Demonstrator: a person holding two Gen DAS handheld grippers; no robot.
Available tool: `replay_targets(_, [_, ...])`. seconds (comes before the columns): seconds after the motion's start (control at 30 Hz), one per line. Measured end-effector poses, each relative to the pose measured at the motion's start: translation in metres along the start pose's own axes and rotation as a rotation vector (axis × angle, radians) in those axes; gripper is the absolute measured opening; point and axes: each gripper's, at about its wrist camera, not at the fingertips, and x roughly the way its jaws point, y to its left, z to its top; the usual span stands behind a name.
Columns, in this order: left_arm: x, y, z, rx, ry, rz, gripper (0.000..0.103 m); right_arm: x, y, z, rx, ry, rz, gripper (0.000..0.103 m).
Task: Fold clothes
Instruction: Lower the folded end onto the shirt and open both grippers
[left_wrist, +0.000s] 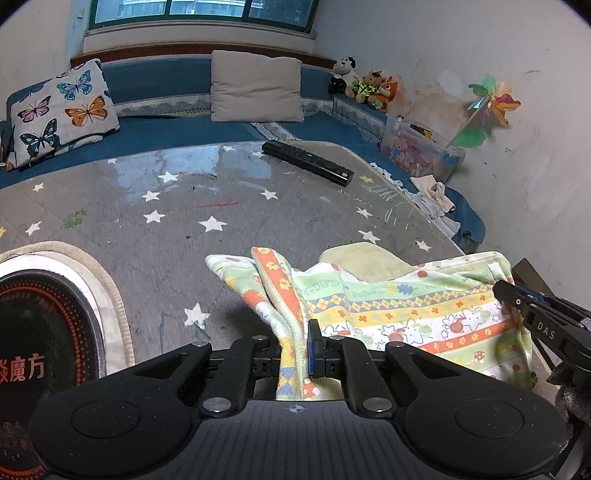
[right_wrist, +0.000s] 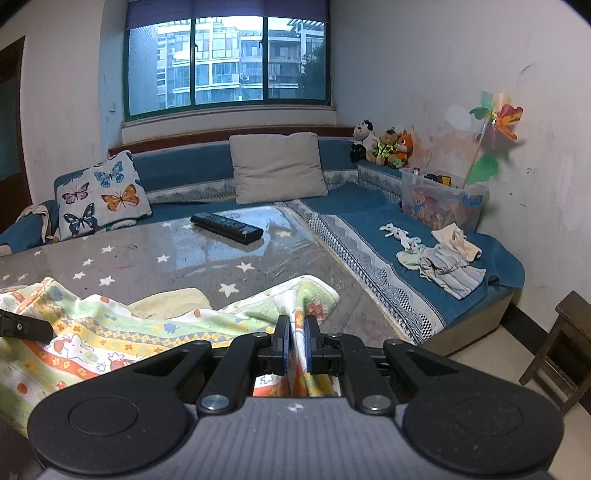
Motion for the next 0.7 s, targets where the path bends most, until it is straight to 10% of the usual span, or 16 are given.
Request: replay_targets(0.7, [0.015,0.011,-0.012,0.005,0.05,0.066,0.033,0.017,-0.005,-0.016,0.014,0.081,-0.022,0.011])
